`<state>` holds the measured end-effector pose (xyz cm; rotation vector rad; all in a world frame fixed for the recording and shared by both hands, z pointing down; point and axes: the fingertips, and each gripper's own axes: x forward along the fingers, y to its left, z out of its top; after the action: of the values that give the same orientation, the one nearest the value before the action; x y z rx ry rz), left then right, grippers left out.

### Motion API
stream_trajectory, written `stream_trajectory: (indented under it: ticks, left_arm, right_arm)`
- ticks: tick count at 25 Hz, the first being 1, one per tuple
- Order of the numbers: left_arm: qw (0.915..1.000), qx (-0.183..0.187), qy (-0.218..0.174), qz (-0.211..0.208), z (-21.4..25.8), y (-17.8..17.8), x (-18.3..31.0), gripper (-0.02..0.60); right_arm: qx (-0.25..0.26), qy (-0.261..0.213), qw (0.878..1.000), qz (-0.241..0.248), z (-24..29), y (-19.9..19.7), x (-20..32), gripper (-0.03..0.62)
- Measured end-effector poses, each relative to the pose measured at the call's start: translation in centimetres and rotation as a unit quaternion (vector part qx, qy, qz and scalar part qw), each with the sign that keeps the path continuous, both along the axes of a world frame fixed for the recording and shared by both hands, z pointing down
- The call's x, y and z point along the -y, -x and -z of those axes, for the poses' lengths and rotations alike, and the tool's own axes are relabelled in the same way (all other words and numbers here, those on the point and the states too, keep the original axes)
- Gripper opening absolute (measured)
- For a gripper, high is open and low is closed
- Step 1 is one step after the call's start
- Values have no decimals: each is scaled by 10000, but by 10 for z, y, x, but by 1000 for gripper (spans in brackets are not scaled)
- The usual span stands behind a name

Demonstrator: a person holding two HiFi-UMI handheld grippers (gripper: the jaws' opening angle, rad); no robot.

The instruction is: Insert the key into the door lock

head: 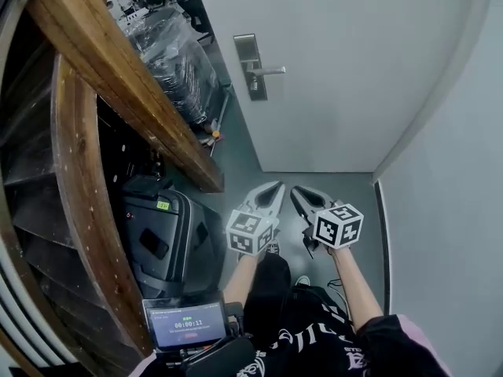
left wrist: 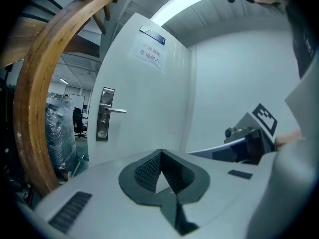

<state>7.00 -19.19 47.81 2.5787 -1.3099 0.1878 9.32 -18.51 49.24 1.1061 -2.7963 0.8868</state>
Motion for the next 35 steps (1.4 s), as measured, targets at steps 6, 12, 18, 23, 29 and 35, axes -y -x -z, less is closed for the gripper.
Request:
stream_trajectory:
  ticks: [6, 12, 18, 23, 29, 35]
  left_arm:
    - [9997, -81, 217, 27, -16, 8, -74, 5]
    - [9998, -74, 163, -84, -15, 37, -108, 5]
    - [9985, 313, 94, -438, -19, 80, -163, 5]
    - [9961, 261, 144, -831, -22, 120, -215, 5]
    - [9945, 124, 250, -1012, -31, 156, -259, 5]
    - [9954, -28, 198, -934, -28, 170, -272, 5]
  right_arm:
    - [154, 102, 9998, 103, -2, 4, -59, 38]
    - [199, 122, 9997, -14, -4, 24, -94, 38]
    - [262, 218, 9993, -183, -8, 73, -143, 38]
    - [376, 198, 9982, -424, -6, 123, -186, 38]
    - [259, 279, 9976, -585, -13, 160, -238, 38]
    - [131, 262, 9978, -601, -9, 167, -263, 38]
